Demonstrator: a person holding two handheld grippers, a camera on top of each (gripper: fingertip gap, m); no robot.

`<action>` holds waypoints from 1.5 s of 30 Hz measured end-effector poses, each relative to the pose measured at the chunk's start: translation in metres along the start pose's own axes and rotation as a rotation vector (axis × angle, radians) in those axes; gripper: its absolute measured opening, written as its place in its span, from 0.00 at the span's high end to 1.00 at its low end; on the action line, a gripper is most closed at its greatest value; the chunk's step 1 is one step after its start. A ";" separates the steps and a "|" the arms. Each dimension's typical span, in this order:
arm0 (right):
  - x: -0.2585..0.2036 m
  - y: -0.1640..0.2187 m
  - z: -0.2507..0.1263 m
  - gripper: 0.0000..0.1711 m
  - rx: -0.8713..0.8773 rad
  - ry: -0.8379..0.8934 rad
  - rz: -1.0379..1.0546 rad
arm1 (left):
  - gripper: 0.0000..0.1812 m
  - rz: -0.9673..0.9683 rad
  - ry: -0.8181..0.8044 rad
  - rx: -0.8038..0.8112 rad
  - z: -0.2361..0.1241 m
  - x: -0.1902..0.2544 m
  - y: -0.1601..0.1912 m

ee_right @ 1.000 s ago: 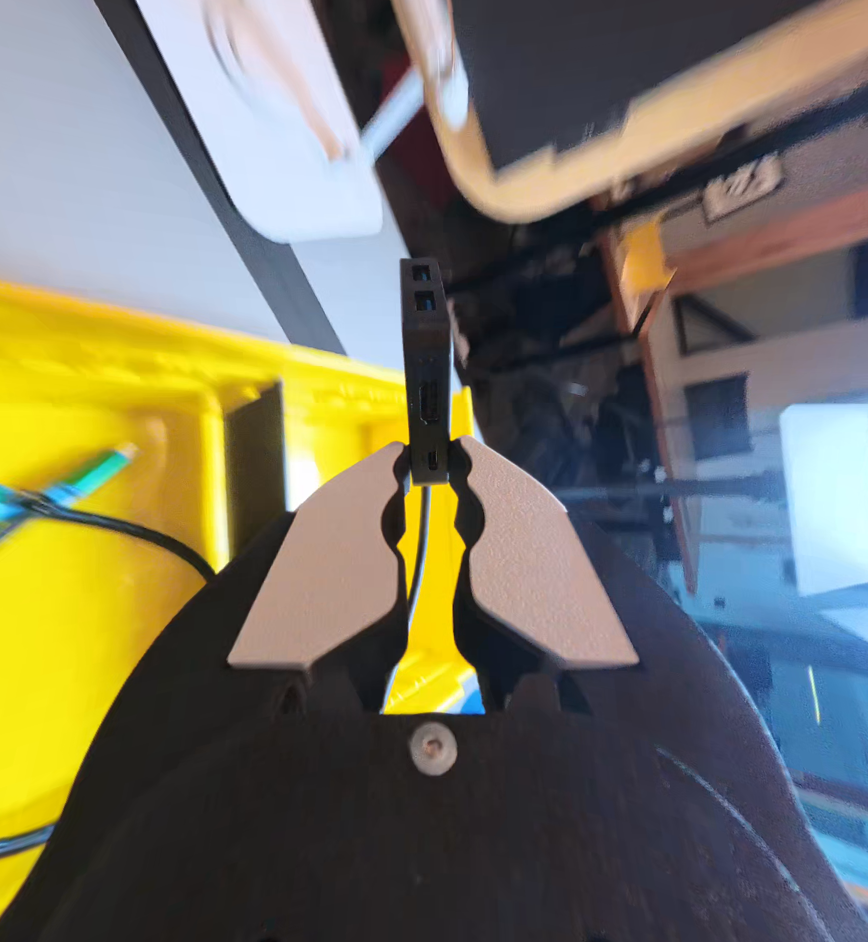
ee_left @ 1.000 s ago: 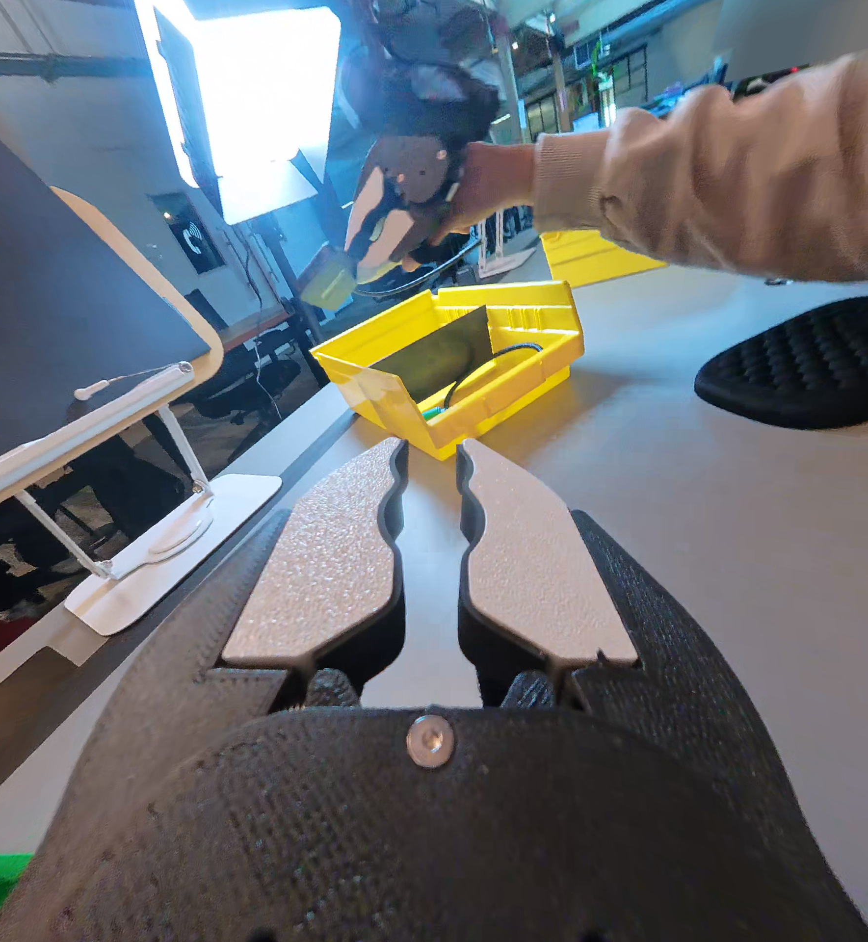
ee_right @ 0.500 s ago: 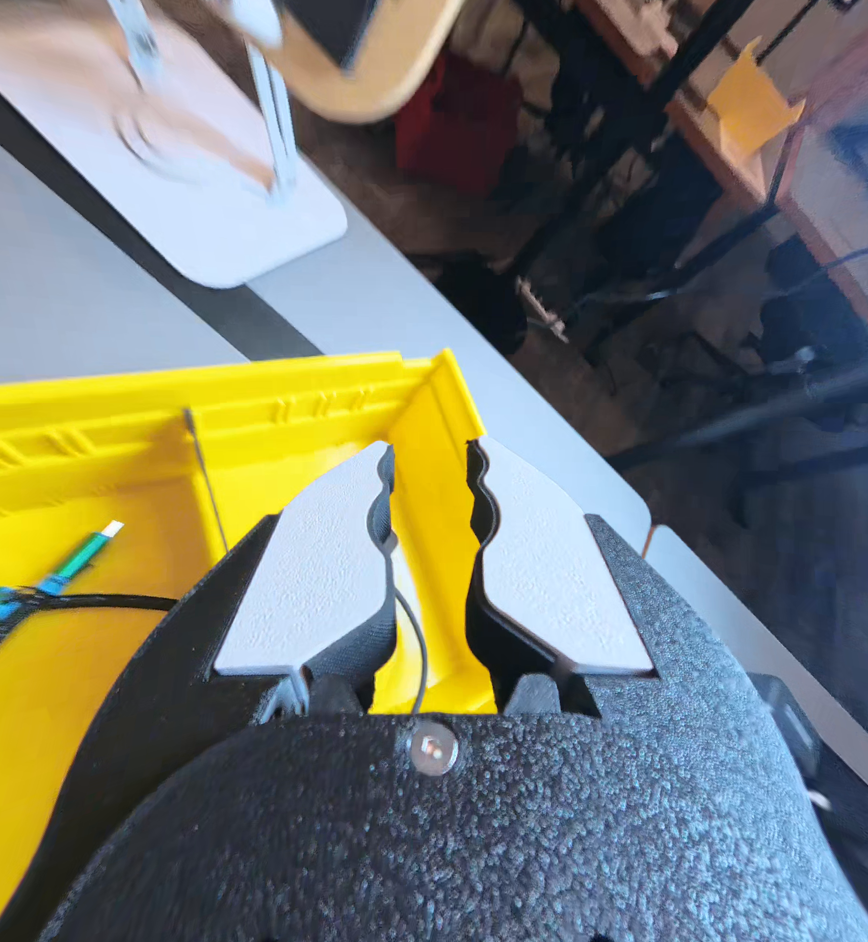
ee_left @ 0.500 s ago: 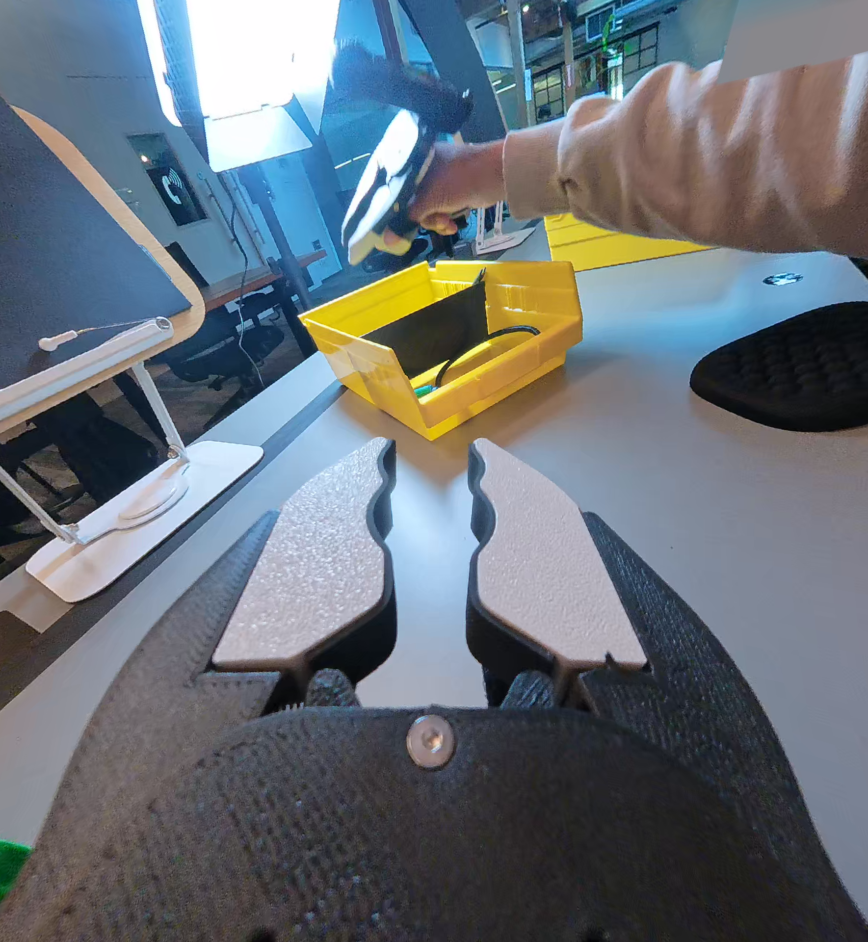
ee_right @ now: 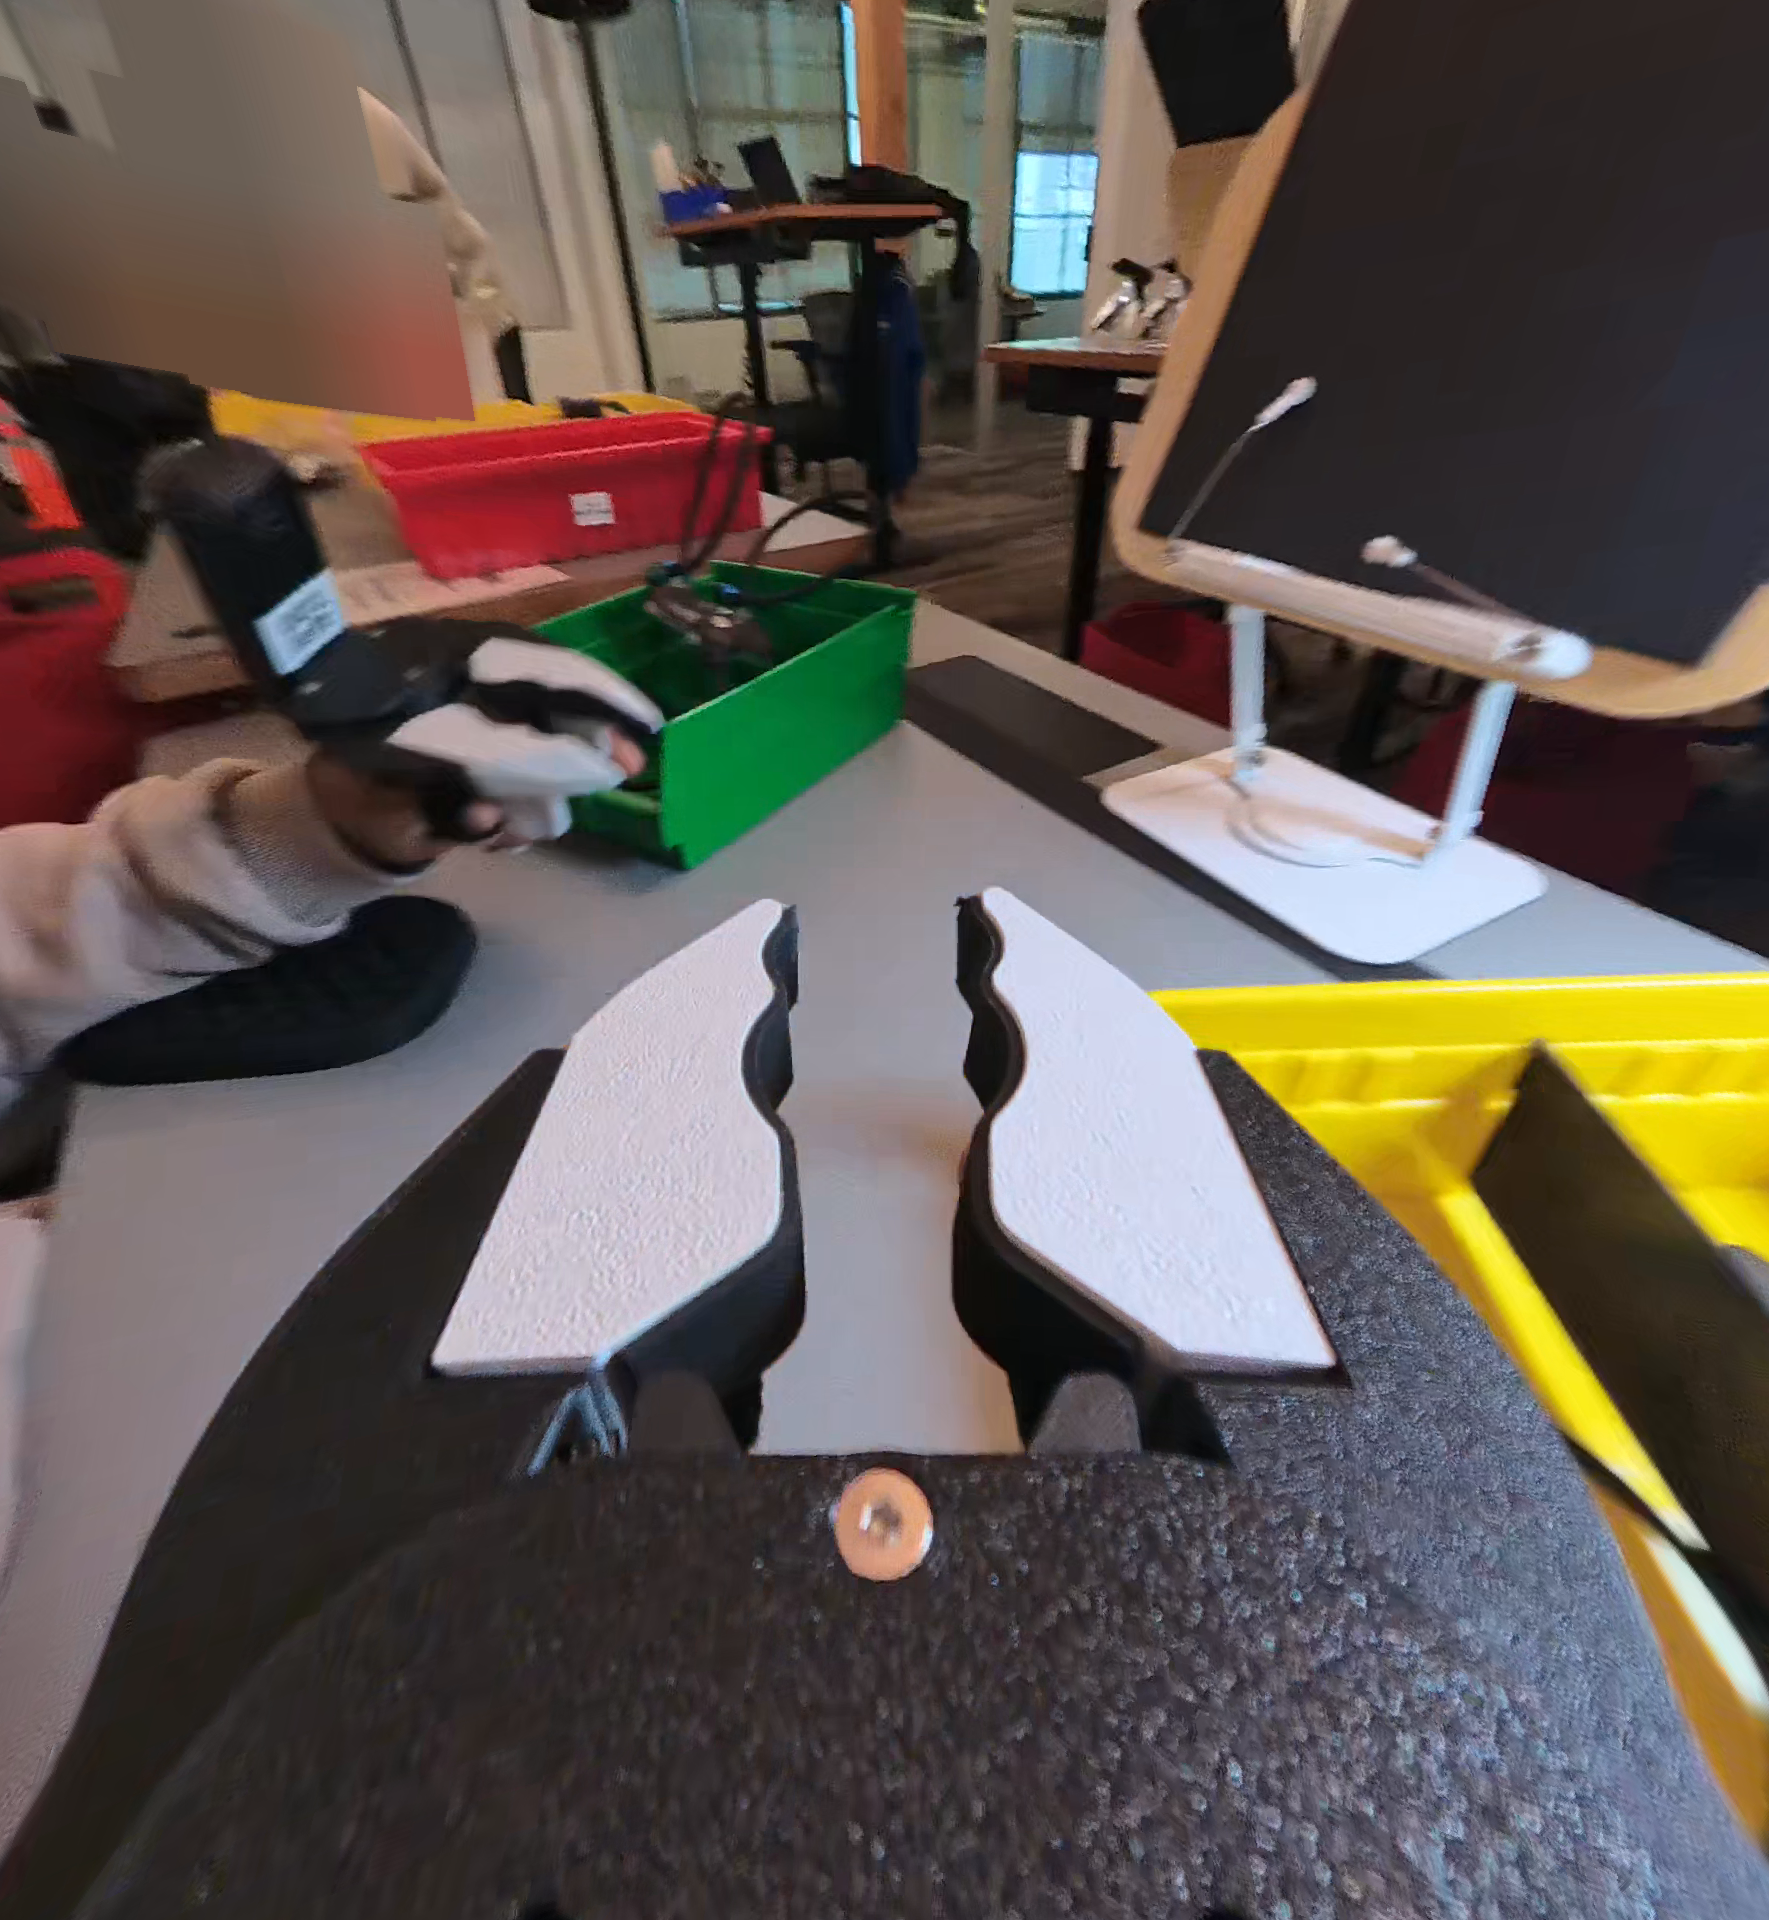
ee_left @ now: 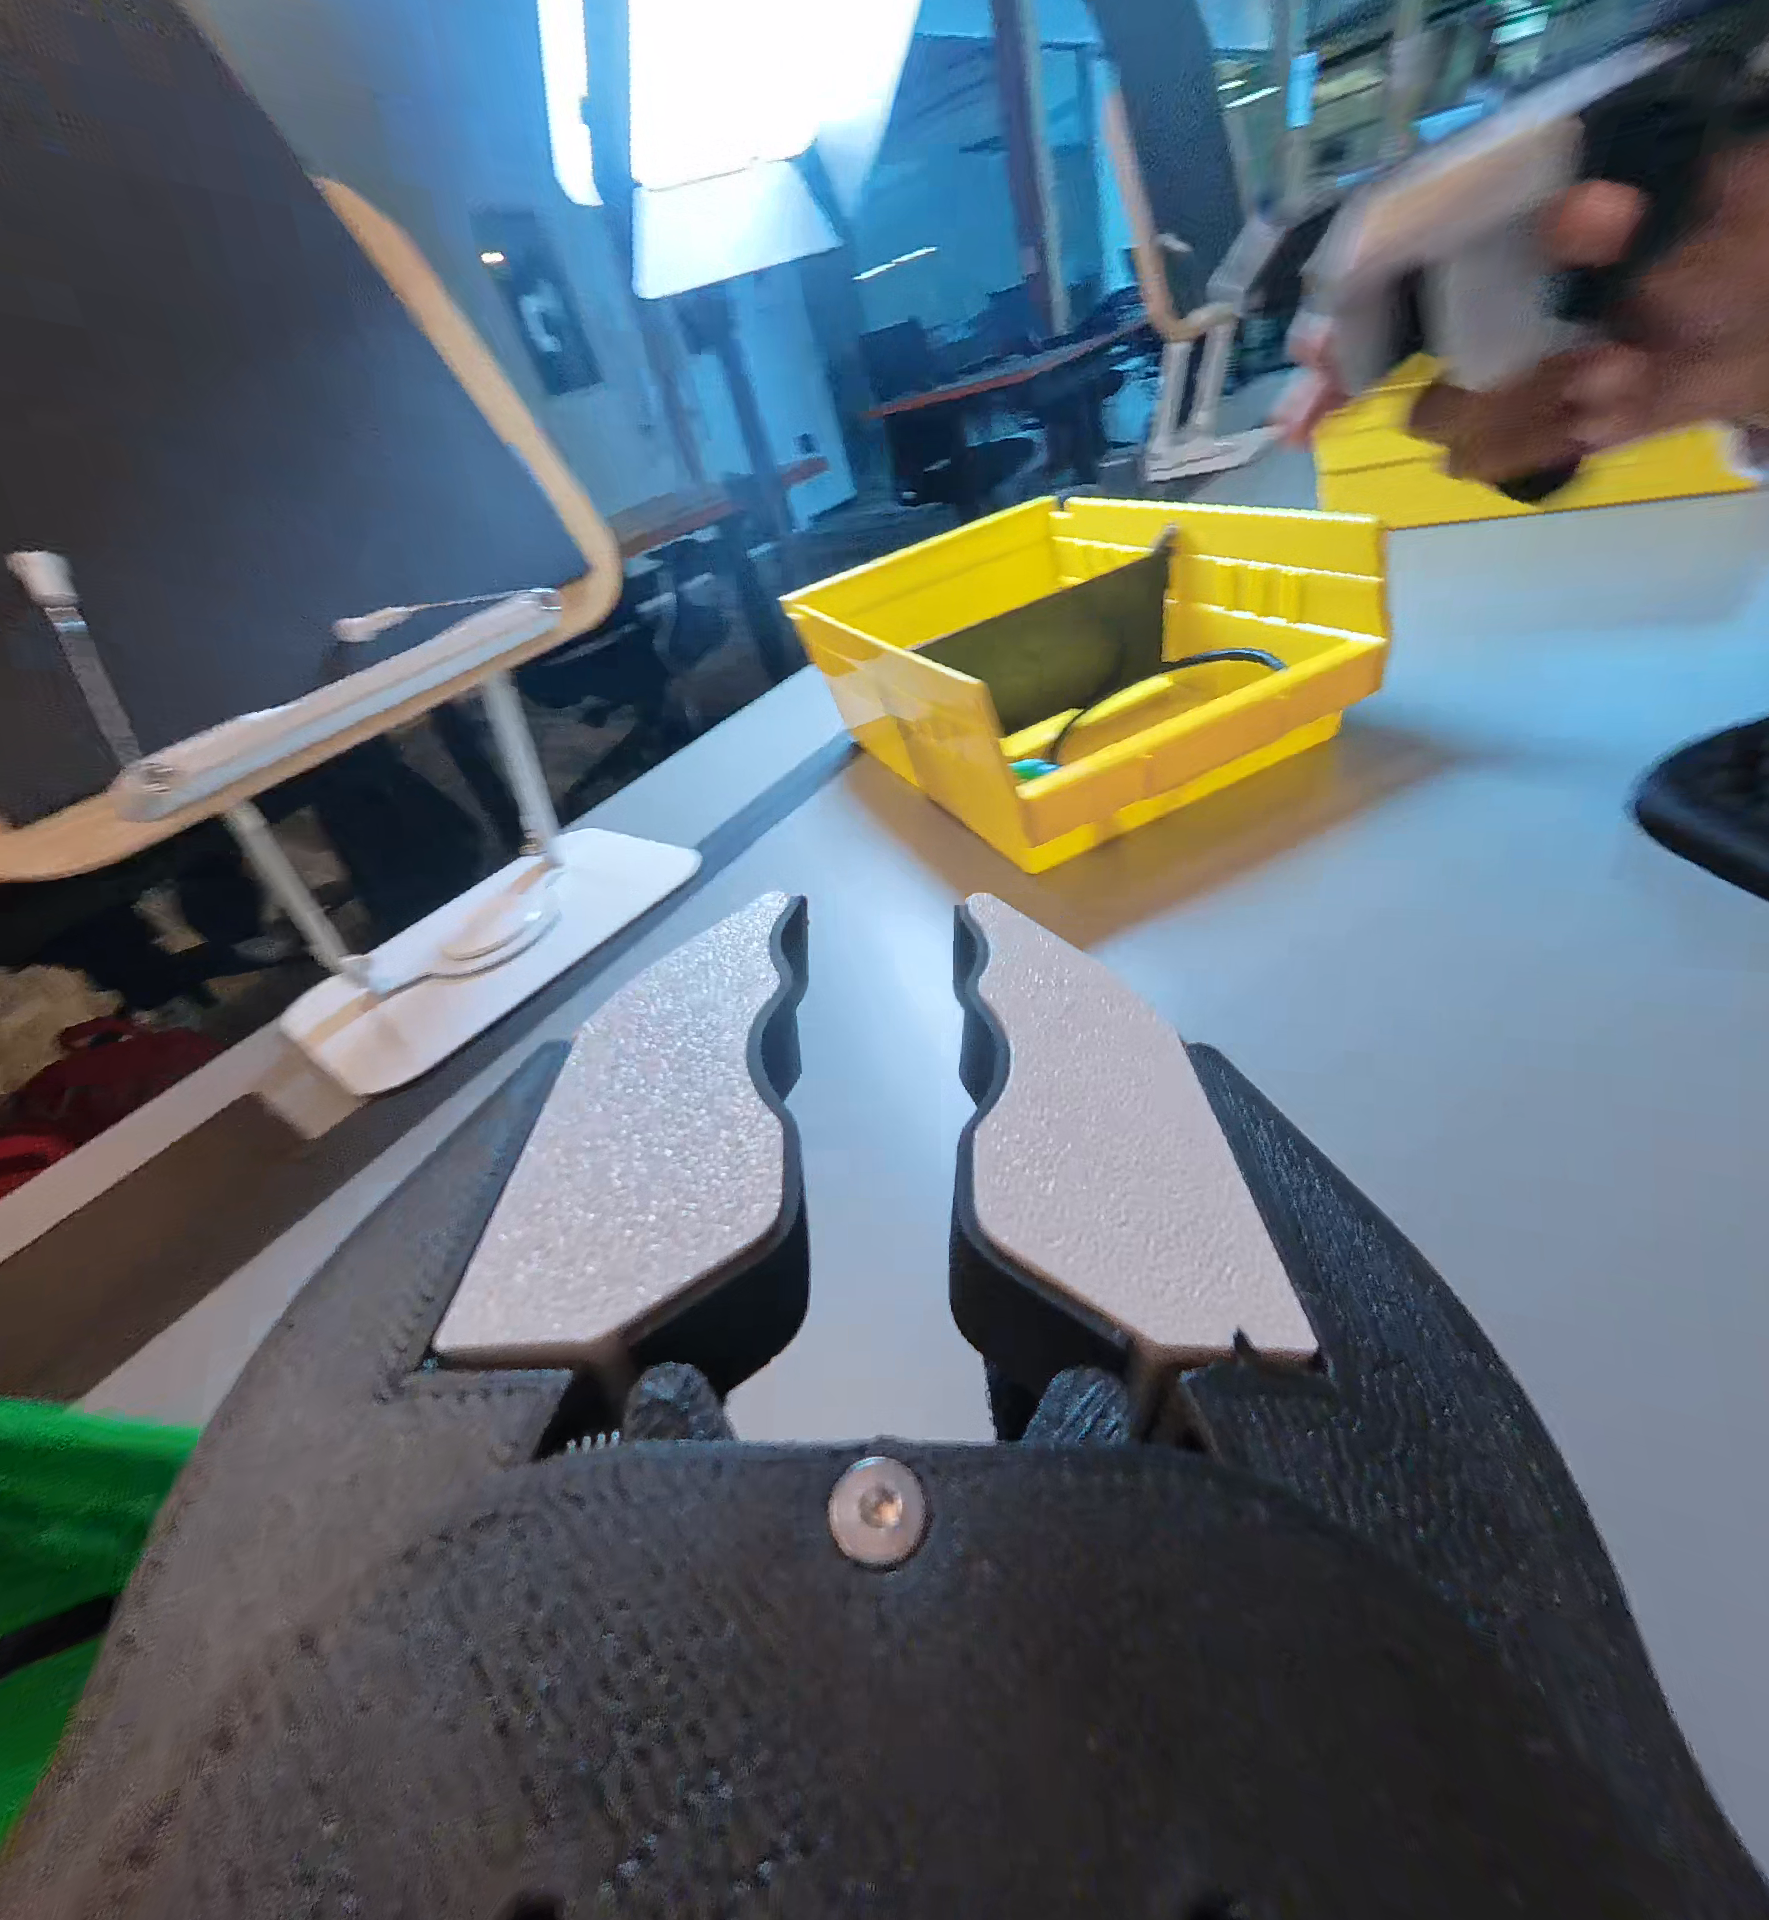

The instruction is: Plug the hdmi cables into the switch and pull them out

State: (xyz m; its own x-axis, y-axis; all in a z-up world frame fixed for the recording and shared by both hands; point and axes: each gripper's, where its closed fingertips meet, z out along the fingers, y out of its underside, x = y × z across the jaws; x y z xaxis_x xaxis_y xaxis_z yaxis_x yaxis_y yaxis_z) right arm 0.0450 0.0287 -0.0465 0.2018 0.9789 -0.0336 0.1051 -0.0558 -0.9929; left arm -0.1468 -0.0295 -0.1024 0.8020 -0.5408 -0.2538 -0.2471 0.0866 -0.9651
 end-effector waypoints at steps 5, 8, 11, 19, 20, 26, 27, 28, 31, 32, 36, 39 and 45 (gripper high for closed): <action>-0.030 0.046 0.003 0.83 -0.013 0.012 -0.076 | 0.85 0.061 -0.354 -0.037 -0.058 -0.104 -0.020; -0.030 0.065 0.007 0.84 -0.044 -0.013 -0.053 | 0.84 -0.048 -0.504 -0.147 -0.106 -0.163 -0.010; -0.032 0.066 0.010 0.86 -0.038 -0.051 -0.015 | 0.82 -0.473 -0.538 -0.066 -0.139 -0.194 0.011; -0.049 0.075 0.012 0.87 -0.068 -0.072 -0.102 | 0.54 -1.246 -0.648 0.191 -0.116 -0.212 0.101; -0.050 0.077 0.011 0.87 -0.071 -0.068 -0.114 | 0.51 -1.255 -0.701 0.192 -0.117 -0.222 0.105; -0.057 0.086 0.014 0.89 -0.092 -0.093 -0.105 | 0.80 -1.330 -0.846 0.226 -0.119 -0.277 0.136; -0.058 0.090 0.015 0.89 -0.106 -0.088 -0.120 | 0.81 -1.326 -0.825 0.221 -0.114 -0.279 0.132; -0.060 0.093 0.016 0.89 -0.120 -0.087 -0.137 | 0.81 -1.316 -0.769 0.230 -0.108 -0.280 0.121; -0.066 0.100 0.020 0.89 -0.144 -0.096 -0.188 | 0.85 -1.095 -0.619 0.227 -0.092 -0.274 0.064; -0.067 0.100 0.022 0.89 -0.144 -0.102 -0.196 | 0.86 -1.010 -0.572 0.229 -0.087 -0.269 0.040; -0.074 0.097 0.029 0.89 -0.132 -0.131 -0.171 | 0.87 -0.638 -0.400 0.183 -0.074 -0.235 -0.063; -0.081 0.085 0.031 0.89 -0.088 -0.133 -0.196 | 0.87 -0.341 -0.336 0.112 -0.067 -0.203 -0.126; -0.089 -0.010 0.007 0.89 0.177 -0.104 -0.275 | 0.87 0.372 -0.317 -0.164 -0.031 -0.116 -0.180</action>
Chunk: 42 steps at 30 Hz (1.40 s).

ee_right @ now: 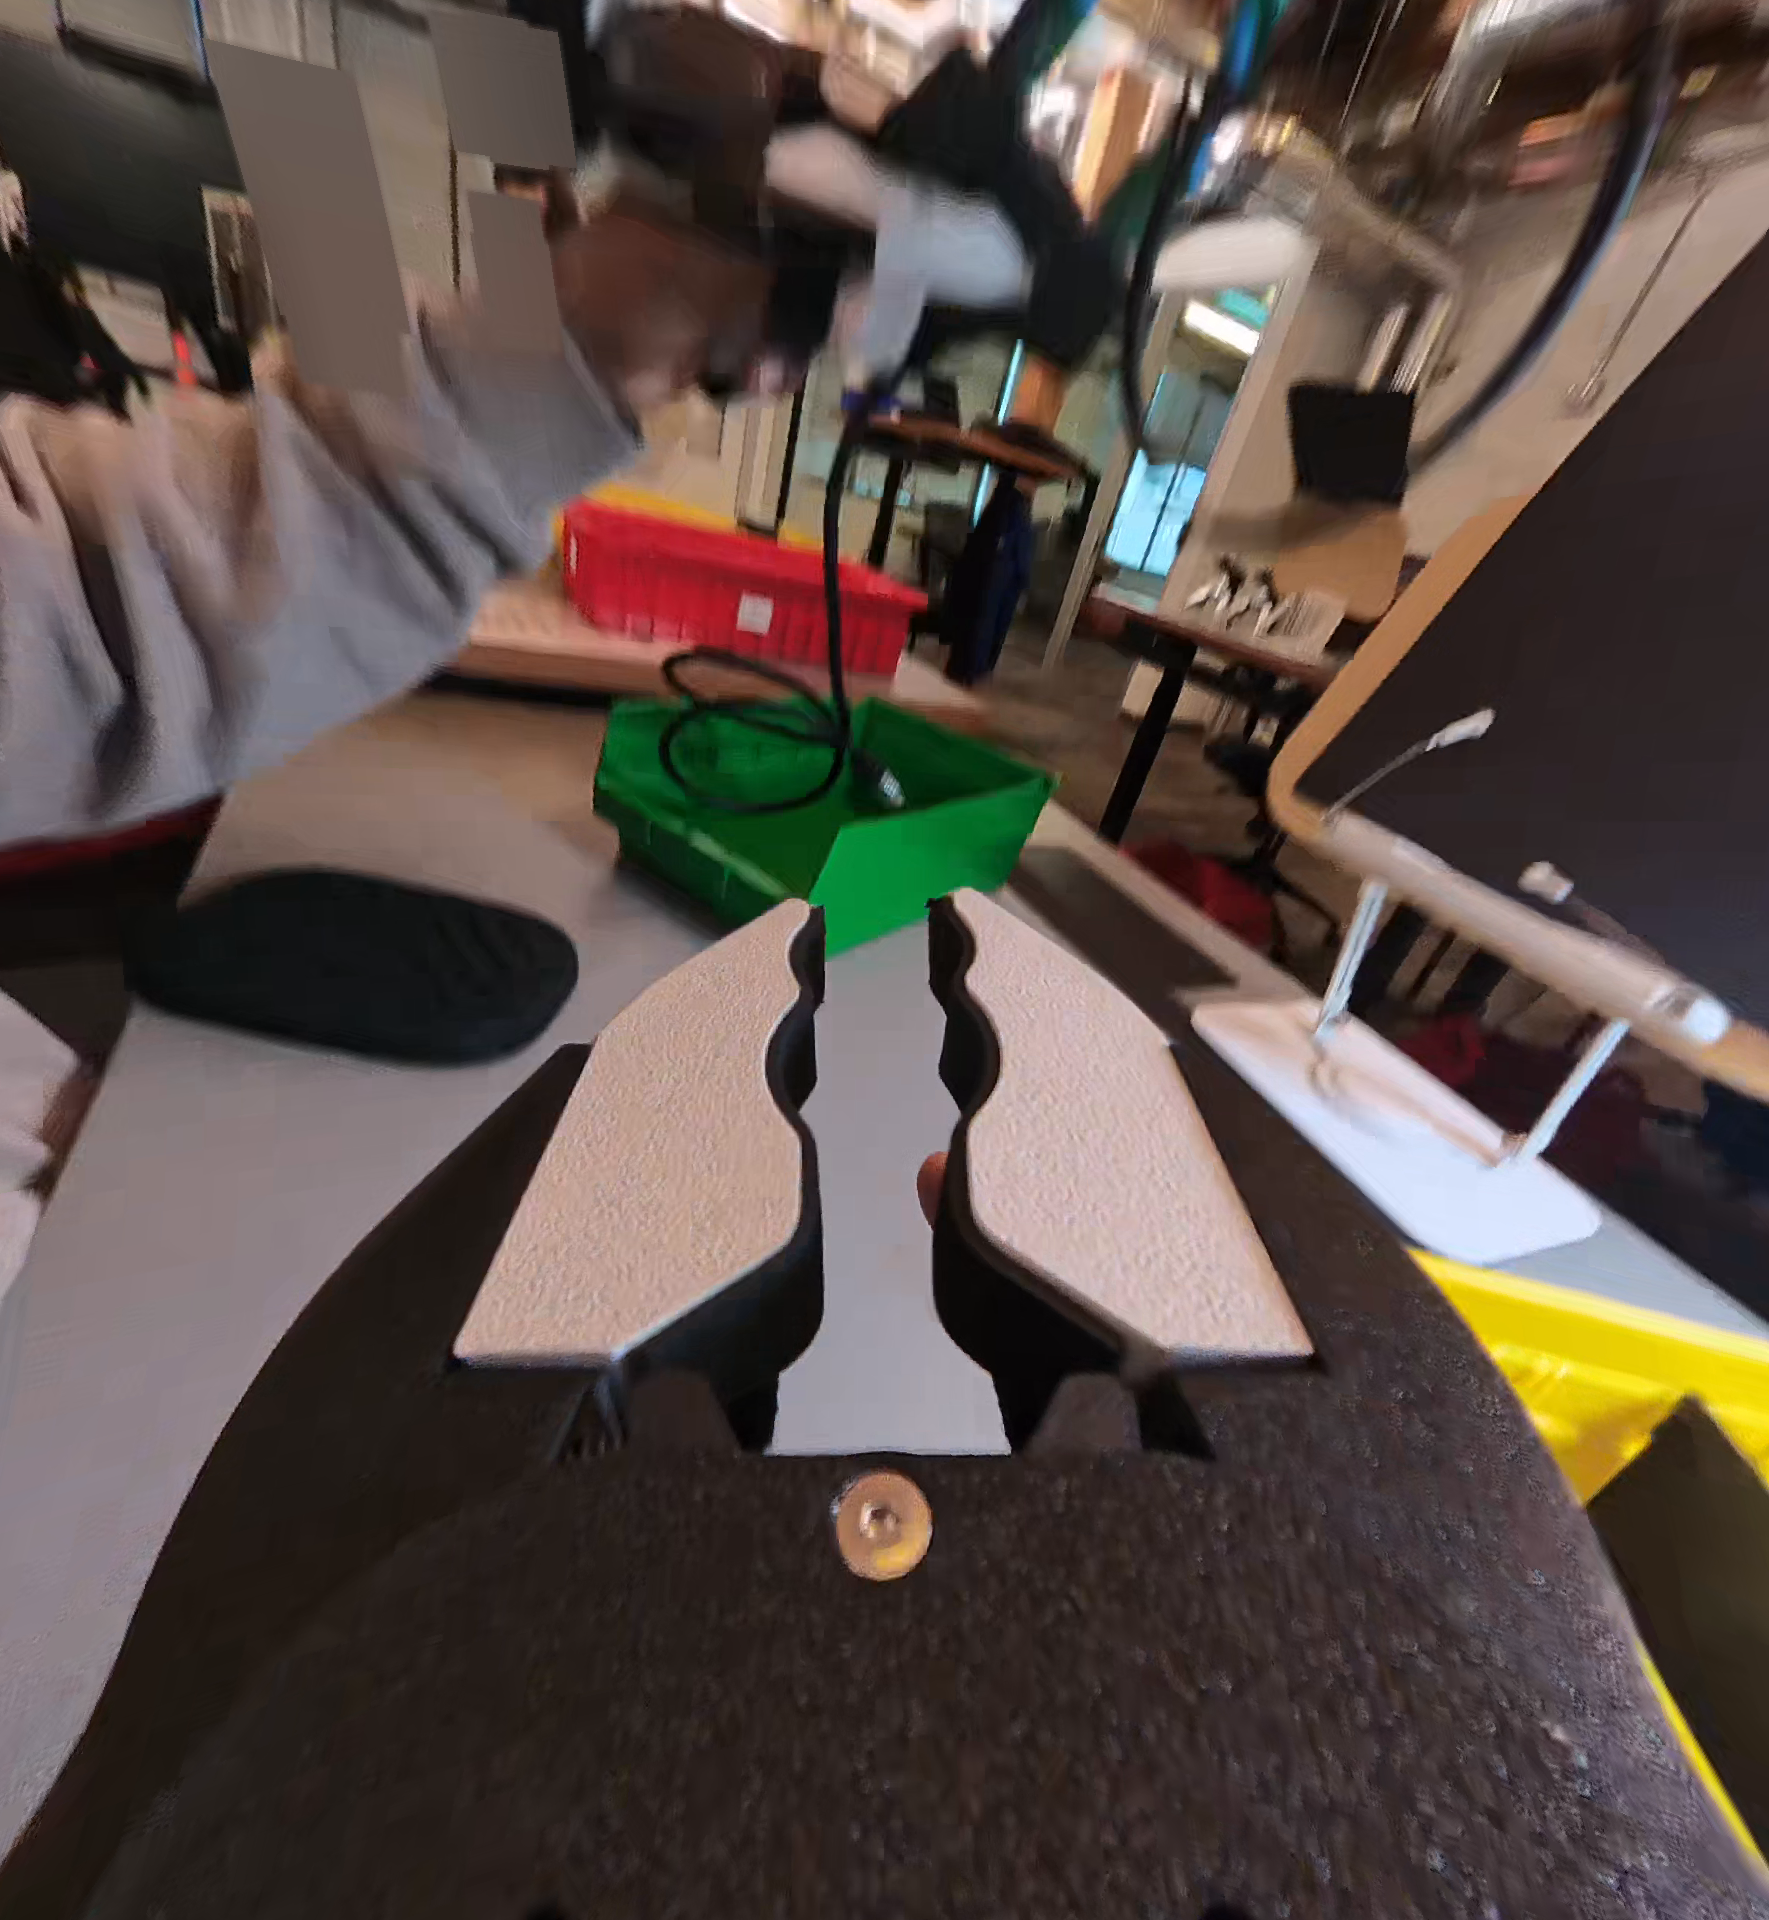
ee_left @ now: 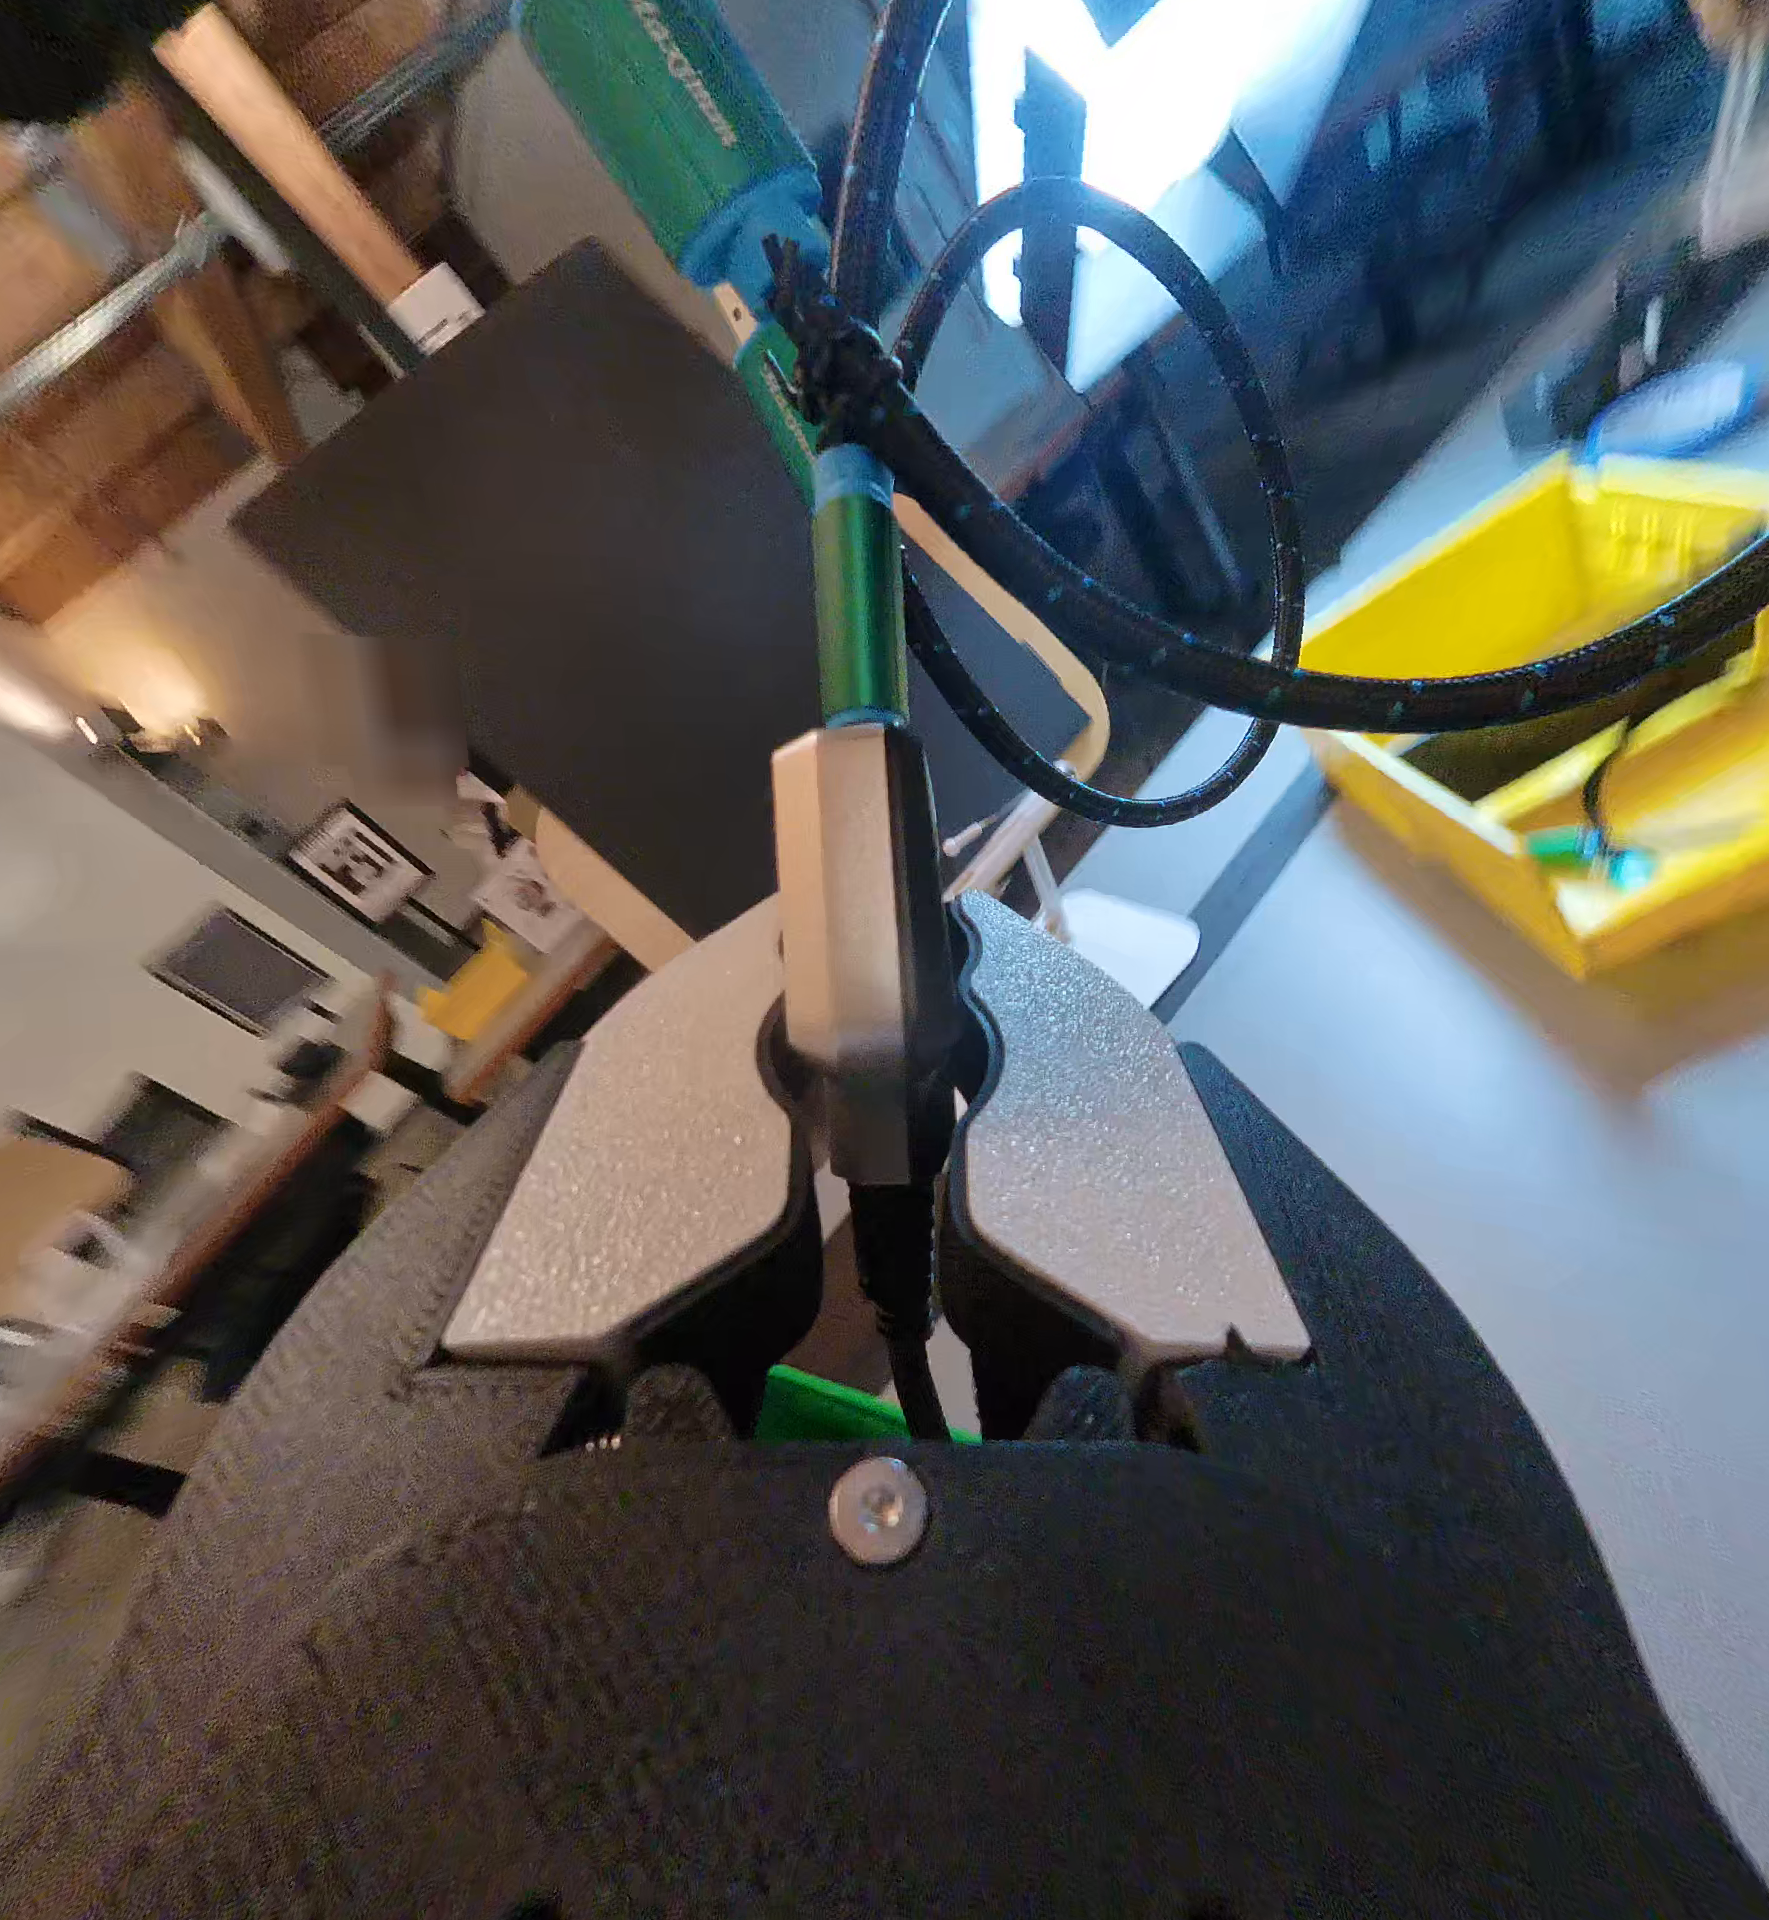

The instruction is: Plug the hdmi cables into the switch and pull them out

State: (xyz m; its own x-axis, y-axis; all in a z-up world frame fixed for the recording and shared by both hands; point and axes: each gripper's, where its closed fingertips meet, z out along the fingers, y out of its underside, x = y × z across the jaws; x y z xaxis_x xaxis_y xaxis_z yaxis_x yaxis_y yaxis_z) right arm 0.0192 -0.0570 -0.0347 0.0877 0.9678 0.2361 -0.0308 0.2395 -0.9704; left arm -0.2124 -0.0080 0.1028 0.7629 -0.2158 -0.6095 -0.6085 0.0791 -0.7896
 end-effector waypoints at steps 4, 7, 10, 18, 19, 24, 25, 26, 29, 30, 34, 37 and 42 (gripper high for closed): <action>0.001 -0.068 -0.013 0.87 0.059 0.025 -0.102 | 0.88 0.341 0.136 -0.118 0.021 0.091 0.008; -0.002 -0.070 -0.006 0.84 -0.062 0.061 -0.271 | 0.87 0.407 0.325 -0.183 0.032 0.164 0.043; -0.014 -0.038 0.018 0.82 -0.211 -0.035 -0.299 | 0.87 0.381 0.501 -0.209 0.034 0.224 0.080; -0.017 0.076 0.064 0.78 -0.688 -0.146 -0.491 | 0.87 0.219 0.642 -0.185 0.023 0.262 0.117; -0.018 0.080 0.066 0.79 -0.703 -0.154 -0.508 | 0.87 0.208 0.642 -0.182 0.022 0.262 0.119; -0.022 0.093 0.073 0.84 -0.786 -0.196 -0.575 | 0.87 0.180 0.656 -0.136 0.014 0.264 0.125; -0.023 0.094 0.074 0.84 -0.799 -0.215 -0.568 | 0.87 0.184 0.660 -0.119 0.012 0.264 0.125; -0.024 0.094 0.075 0.85 -0.804 -0.234 -0.563 | 0.87 0.190 0.658 -0.111 0.010 0.263 0.125; -0.016 0.092 0.079 0.91 -0.862 -0.258 -0.571 | 0.87 0.200 0.669 -0.098 0.006 0.261 0.123; -0.017 0.092 0.079 0.91 -0.889 -0.288 -0.566 | 0.87 0.200 0.670 -0.104 0.005 0.260 0.122; -0.016 0.094 0.081 0.93 -0.979 -0.353 -0.653 | 0.87 0.205 0.652 -0.104 0.006 0.258 0.120; -0.016 0.098 0.083 0.93 -0.985 -0.374 -0.720 | 0.86 0.200 0.652 -0.094 0.005 0.258 0.120; -0.016 0.100 0.080 0.93 -0.938 -0.348 -0.726 | 0.87 0.247 0.602 -0.017 -0.001 0.254 0.100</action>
State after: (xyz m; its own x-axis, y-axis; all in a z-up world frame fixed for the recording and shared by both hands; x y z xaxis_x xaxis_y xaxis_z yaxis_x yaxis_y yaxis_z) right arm -0.0646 -0.0422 -0.1311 -0.4872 0.6373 0.5971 0.6524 0.7201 -0.2363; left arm -0.0793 -0.0555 -0.1308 0.3476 -0.7011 -0.6226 -0.7570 0.1820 -0.6275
